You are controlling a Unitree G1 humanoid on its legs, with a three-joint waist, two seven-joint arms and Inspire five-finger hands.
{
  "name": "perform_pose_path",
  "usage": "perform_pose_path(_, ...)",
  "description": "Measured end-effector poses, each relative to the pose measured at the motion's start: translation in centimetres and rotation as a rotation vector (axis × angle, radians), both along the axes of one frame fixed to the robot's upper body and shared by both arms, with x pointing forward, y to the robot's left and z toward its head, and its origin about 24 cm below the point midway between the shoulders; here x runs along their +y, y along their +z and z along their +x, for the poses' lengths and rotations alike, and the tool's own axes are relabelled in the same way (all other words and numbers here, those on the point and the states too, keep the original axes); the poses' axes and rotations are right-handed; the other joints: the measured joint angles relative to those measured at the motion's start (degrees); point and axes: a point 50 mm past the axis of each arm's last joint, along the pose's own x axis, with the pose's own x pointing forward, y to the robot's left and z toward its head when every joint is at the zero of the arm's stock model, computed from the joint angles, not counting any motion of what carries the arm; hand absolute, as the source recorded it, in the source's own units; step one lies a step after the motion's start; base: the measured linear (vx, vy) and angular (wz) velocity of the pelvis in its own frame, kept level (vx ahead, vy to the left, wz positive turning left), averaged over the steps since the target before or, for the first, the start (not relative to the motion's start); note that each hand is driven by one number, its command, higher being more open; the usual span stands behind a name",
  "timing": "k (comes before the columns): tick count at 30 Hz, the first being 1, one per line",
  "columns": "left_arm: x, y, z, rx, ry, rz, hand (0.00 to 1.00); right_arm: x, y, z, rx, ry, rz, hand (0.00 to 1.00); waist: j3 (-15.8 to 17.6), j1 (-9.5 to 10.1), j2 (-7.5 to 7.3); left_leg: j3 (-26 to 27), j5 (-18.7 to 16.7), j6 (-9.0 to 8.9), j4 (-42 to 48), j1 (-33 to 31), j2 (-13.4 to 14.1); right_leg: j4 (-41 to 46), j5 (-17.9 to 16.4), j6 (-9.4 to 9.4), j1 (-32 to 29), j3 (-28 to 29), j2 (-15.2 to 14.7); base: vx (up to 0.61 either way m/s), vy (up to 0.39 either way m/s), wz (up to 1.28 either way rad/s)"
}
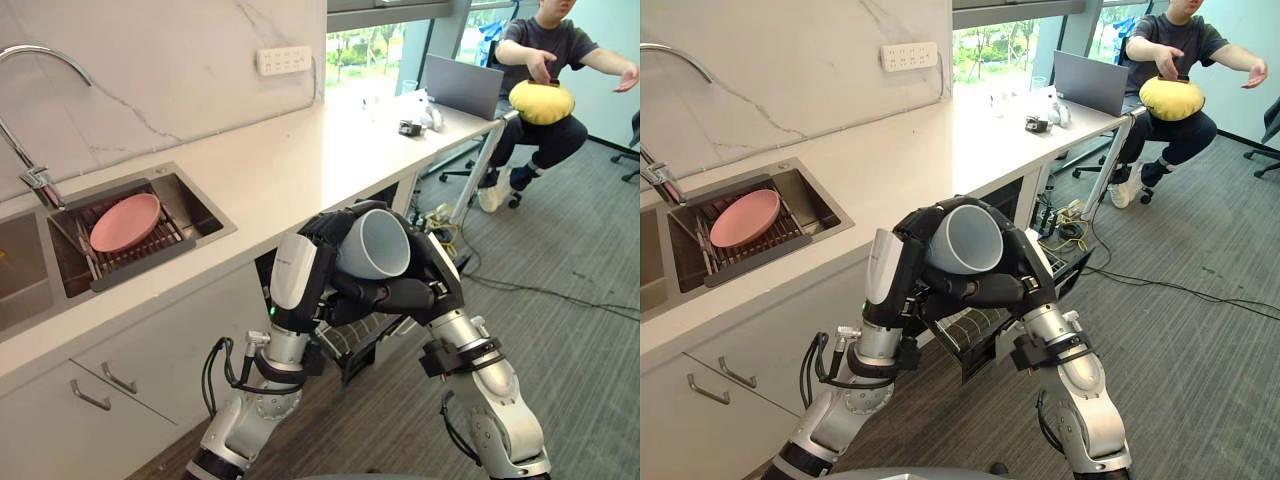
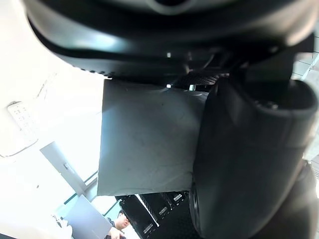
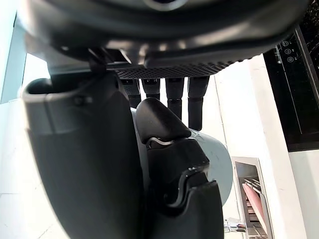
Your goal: Walk over to the sink, pick up the cup, carry it to the dishwasher, place the cup inside the dishwasher, then close the dishwasher door
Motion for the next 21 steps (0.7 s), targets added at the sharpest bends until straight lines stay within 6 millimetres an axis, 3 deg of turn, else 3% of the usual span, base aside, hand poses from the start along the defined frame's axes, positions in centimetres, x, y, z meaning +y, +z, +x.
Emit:
perform_pose_path(9,-0.06,-0.07,-0.08,0.005,-0.009,0.001,1.0,-0.23,0.15,0.06,-0.006,-0.037,0.035,0.0,-0.15,-0.25,-0.26,-0.02,0.02,0.03,-0.01,-0.17,-0.09,0.0,0.0,0.01,-0.17,0.0,-0.06,0.0,0.0,0.0)
perform_pose_path(21,-0.54,-0.03,-0.52,-0.01,-0.056,-0.004,1.0,-0.32,0.02,0.17,0.025,-0.045,0.267,0.0,-0.15,-0.24,-0.27,-0.13,0.1,0.15,-0.24,-0.14,-0.15,0.0,0.0,0.02,-0.14,-0.16,-0.1,0.0,0.0,0.0)
